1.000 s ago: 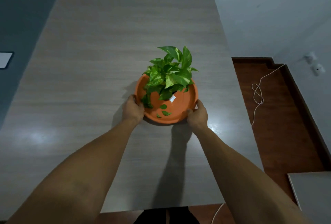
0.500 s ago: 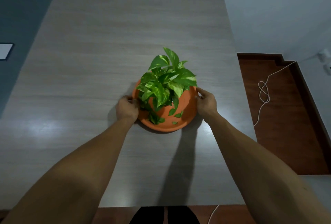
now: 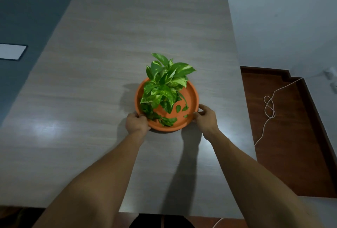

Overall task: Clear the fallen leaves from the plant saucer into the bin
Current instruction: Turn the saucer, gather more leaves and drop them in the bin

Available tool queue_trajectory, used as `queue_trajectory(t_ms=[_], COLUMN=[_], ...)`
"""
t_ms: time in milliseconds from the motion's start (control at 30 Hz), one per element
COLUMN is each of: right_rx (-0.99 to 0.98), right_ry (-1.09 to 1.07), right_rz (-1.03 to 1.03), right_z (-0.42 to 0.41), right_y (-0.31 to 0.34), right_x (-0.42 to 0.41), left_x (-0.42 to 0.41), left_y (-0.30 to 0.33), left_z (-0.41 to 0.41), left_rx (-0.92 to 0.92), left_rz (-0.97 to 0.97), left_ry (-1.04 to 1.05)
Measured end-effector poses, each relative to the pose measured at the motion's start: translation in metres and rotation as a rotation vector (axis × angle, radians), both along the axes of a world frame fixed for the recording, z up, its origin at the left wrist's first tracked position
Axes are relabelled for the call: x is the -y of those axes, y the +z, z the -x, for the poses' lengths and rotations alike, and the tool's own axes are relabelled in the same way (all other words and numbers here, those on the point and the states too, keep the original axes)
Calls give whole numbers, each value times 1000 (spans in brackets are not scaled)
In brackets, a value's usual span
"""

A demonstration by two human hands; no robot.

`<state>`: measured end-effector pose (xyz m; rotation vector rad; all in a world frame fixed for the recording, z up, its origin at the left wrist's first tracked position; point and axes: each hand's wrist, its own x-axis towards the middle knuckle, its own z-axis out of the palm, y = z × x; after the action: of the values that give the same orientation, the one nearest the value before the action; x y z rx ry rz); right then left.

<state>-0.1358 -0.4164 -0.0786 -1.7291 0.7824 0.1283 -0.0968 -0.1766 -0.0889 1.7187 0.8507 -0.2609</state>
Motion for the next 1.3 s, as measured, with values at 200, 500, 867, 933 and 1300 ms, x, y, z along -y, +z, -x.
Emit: queue_trajectory(t_ms=[200,500,867,933,1300], right_rx=[100,62,-149,-200,-160], right_ry=[202,894,935,904,499], right_rz=[547,796,827,793,703], right_z=[11,-23,-19,-12,-6], right_y=[12,10,11,10,2], right_x=[-10,-25,-60,-71,-111], left_x=[-7,-15,-23,-20,-5], left_y=[17,20,14,17,21], left_z=[14,-4,-13,-9,-8], left_rx=[65,421,327,361,270], left_rz=[-402,-1051,-1115,-1111,-1008], left_ry=[-256,-1075,-1202,-1180,-1256])
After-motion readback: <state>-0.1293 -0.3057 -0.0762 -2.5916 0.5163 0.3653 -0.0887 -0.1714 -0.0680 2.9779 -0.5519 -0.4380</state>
